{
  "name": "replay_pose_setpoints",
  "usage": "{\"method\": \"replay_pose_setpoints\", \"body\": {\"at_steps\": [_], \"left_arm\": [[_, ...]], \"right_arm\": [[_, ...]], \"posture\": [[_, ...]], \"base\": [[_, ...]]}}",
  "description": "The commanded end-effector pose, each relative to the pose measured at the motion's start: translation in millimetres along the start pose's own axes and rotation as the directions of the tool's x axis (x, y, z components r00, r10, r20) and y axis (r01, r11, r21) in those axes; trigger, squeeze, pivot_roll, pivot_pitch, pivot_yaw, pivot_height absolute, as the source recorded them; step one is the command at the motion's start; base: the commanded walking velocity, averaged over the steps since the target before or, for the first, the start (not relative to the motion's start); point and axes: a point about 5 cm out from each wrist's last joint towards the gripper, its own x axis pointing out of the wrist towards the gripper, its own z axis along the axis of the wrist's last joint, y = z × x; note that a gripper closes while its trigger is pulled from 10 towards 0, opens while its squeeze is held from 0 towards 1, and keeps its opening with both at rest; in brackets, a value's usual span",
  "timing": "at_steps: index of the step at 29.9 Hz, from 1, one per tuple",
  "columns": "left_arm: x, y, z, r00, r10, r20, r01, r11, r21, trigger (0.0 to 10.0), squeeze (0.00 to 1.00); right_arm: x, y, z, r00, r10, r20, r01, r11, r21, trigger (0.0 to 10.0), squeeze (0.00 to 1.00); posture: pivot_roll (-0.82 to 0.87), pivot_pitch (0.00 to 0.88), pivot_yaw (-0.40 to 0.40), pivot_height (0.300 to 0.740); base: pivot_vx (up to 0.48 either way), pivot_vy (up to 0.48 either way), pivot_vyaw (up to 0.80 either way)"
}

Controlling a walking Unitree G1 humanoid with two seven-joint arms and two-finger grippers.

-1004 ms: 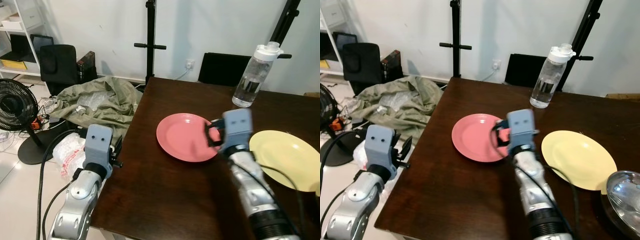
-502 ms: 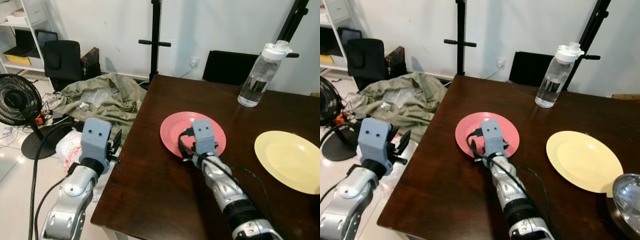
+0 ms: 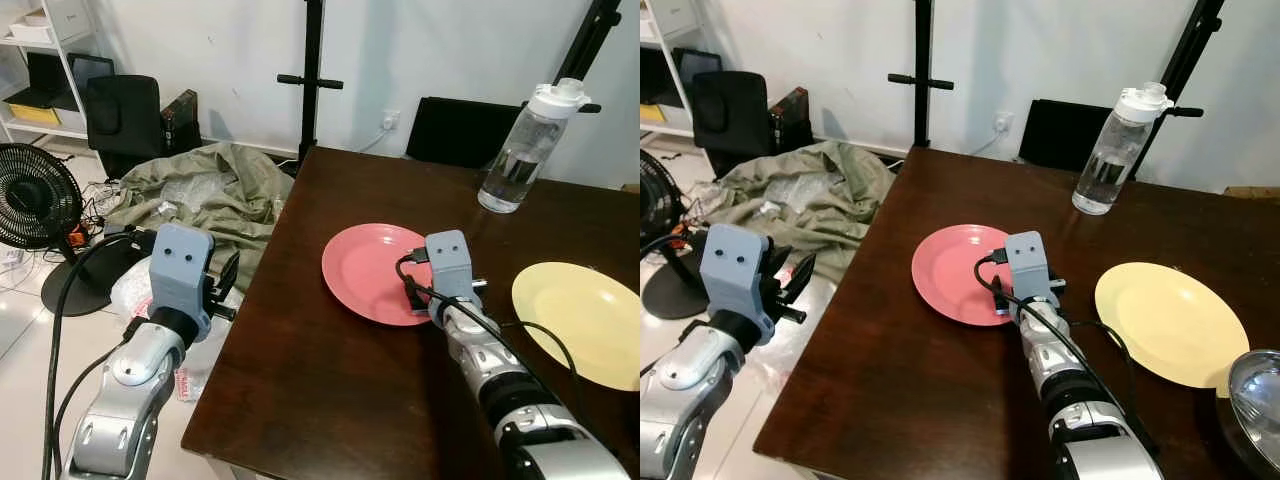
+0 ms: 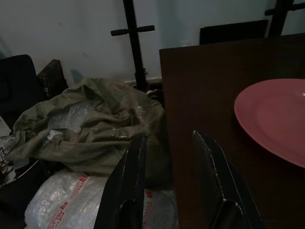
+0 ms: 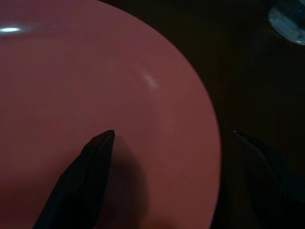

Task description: Setting the table

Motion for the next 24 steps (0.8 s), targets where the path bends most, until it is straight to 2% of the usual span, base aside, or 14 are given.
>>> {"method": "replay_pose_setpoints", "body": {"at_steps": [1,8,12,15,17,18,19,20,23,24], "left_arm": [[-1.4,-1.7,-0.2,1.0,-0.014,-0.006,0.014,1.0,-0.006,10.0,0.0],[4.1,-6.2,2.3,1.0,-0.024,0.006,0.024,0.999,-0.021,10.0,0.0],[5.3,-7.1,2.9,1.0,-0.027,0.009,0.027,0.999,-0.024,10.0,0.0],[8.5,-9.4,4.2,0.999,-0.037,0.017,0.037,0.999,-0.027,10.0,0.0],[8.8,-9.1,4.5,0.999,-0.037,0.019,0.037,0.999,-0.027,10.0,0.0],[8.7,-8.5,4.5,0.999,-0.035,0.019,0.035,0.999,-0.026,10.0,0.0],[8.7,-8.0,4.1,0.999,-0.032,0.02,0.033,0.999,-0.026,10.0,0.0],[8.7,-8.0,4.1,0.999,-0.032,0.02,0.033,0.999,-0.026,10.0,0.0],[9.0,-8.8,3.6,0.999,-0.03,0.022,0.031,0.999,-0.027,10.0,0.0],[9.4,-9.9,3.6,0.999,-0.03,0.023,0.031,0.999,-0.029,10.0,0.0]], "right_arm": [[-3.9,-3.1,-29.6,0.993,-0.015,-0.116,0.013,1.0,-0.02,10.0,0.0],[-2.0,-17.0,-21.3,0.996,-0.068,-0.063,0.065,0.997,-0.048,10.0,0.0],[-2.0,-18.8,-21.2,0.996,-0.071,-0.059,0.067,0.996,-0.062,10.0,0.0],[-3.5,-28.6,-30.9,0.992,-0.102,-0.075,0.088,0.981,-0.173,10.0,0.0],[-3.5,-31.0,-31.3,0.991,-0.11,-0.074,0.096,0.979,-0.178,10.0,0.0],[-2.9,-31.9,-28.4,0.992,-0.113,-0.062,0.102,0.982,-0.156,10.0,0.0],[-1.3,-30.8,-19.9,0.994,-0.104,-0.027,0.101,0.991,-0.092,10.0,0.0],[-1.3,-30.8,-19.9,0.994,-0.104,-0.027,0.101,0.991,-0.092,10.0,0.0],[0.6,-24.4,11.7,0.988,-0.057,0.14,0.042,0.993,0.111,10.0,0.0],[-1.1,-21.3,28.7,0.971,-0.026,0.238,-0.026,0.976,0.216,10.0,0.0]], "posture": [[0.13,0.166,0.068,0.74],[0.11,0.151,0.074,0.74],[0.11,0.151,0.074,0.74],[0.1,0.136,0.075,0.74],[0.1,0.135,0.075,0.74],[0.11,0.133,0.074,0.74],[0.11,0.128,0.074,0.74],[0.11,0.128,0.074,0.74],[0.11,0.117,0.07,0.74],[0.11,0.114,0.068,0.74]], "base": [[0.0,0.0,0.0],[0.0,0.0,0.0],[0.0,0.0,0.0],[0.0,0.0,0.0],[0.0,0.0,0.0],[0.0,0.0,0.0],[0.0,0.0,0.0],[0.0,0.0,0.0],[0.0,0.0,0.0],[0.0,0.0,0.0]]}}
